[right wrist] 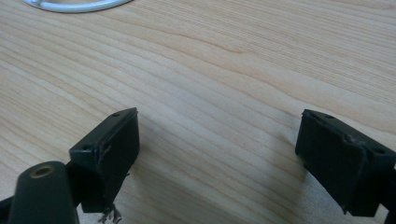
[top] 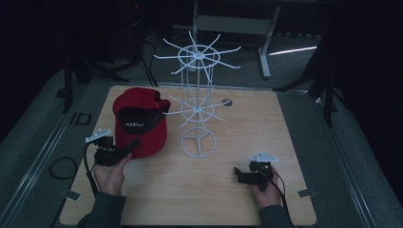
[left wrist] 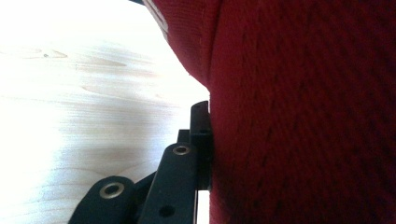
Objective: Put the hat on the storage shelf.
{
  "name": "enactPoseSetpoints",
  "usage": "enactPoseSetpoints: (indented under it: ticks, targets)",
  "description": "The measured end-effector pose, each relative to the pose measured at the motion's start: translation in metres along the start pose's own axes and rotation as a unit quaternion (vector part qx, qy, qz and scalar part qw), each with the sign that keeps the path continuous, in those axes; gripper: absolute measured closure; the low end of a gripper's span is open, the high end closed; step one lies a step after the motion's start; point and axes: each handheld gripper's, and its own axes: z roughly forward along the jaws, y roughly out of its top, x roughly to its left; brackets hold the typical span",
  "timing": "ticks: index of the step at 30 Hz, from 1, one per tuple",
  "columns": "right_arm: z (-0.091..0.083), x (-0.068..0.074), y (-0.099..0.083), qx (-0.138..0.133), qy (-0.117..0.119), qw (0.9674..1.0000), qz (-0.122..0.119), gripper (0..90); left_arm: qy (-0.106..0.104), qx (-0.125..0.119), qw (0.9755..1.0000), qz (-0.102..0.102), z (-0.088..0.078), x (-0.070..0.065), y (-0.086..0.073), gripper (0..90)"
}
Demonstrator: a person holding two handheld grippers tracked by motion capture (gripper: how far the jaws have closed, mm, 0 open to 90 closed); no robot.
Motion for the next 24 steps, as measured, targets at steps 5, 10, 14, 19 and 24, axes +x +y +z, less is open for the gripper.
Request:
enactPoseSetpoints:
  ticks: [5, 10, 14, 19, 24]
  targets:
    - [0.0, 0.0, 0.0, 0.0, 0.0, 1.0, 0.001, 13.4, 0.001, -0.006, 1.0, 0.001, -0.001, -0.002, 0.003, 83.2]
    - [0.0, 0.0, 0.0, 0.0, 0.0, 1.0, 0.001, 13.4, 0.002, -0.012, 0.9999, 0.002, -0.002, -0.003, 0.006, 83.2]
    - [0.0, 0.0, 0.0, 0.0, 0.0, 1.0, 0.001, 13.4, 0.002, -0.015, 0.9999, 0.005, -0.004, -0.004, 0.009, 83.2]
    - [0.0, 0.0, 0.0, 0.0, 0.0, 1.0, 0.001, 13.4, 0.002, -0.018, 0.9998, 0.009, -0.005, -0.006, 0.012, 83.2]
    - [0.0, 0.0, 0.0, 0.0, 0.0, 1.0, 0.001, 13.4, 0.001, -0.023, 0.9997, 0.008, -0.006, -0.007, 0.015, 83.2]
